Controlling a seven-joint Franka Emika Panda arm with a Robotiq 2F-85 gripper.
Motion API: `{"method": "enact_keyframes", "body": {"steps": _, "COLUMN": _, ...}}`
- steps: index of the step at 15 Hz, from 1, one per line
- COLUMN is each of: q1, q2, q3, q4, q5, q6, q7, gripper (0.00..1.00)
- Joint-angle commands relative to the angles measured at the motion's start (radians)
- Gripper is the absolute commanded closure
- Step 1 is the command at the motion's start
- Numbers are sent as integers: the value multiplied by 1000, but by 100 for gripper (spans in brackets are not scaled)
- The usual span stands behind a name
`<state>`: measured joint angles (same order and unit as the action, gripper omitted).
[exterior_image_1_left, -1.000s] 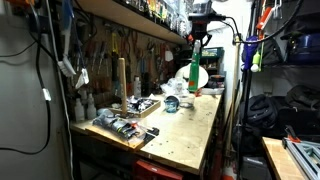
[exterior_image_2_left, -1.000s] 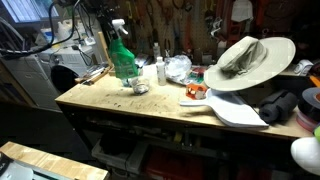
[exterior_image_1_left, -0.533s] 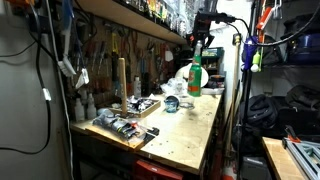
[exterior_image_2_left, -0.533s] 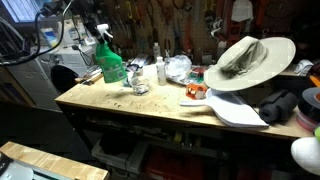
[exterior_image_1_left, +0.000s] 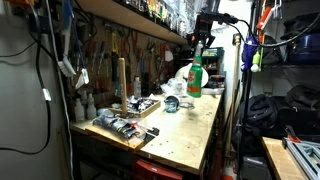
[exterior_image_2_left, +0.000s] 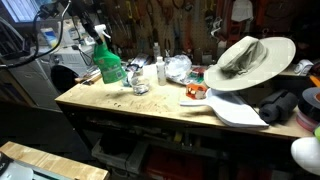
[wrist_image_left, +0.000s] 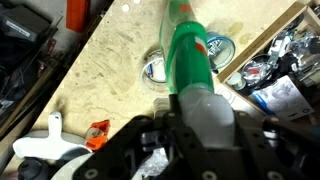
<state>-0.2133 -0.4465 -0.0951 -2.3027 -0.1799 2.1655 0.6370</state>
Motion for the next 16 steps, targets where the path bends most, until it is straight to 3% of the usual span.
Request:
{"method": "enact_keyframes", "body": {"steps": 1, "q1": 3, "q2": -35, "q3": 28, "q4": -26, "q5": 19, "q6": 8, "q7": -57, "gripper": 87}}
{"method": "enact_keyframes", "body": {"steps": 9, "q1": 143, "q2": -118, "q3": 93, "q4": -80, "q5": 156, "q6": 35, "q7": -328, "gripper": 87}}
{"method": "enact_keyframes", "body": {"steps": 16, "q1": 238, "q2": -57, "q3": 120, "q4": -56, "q5": 229, "q6": 82, "q7": -493, "gripper": 87}}
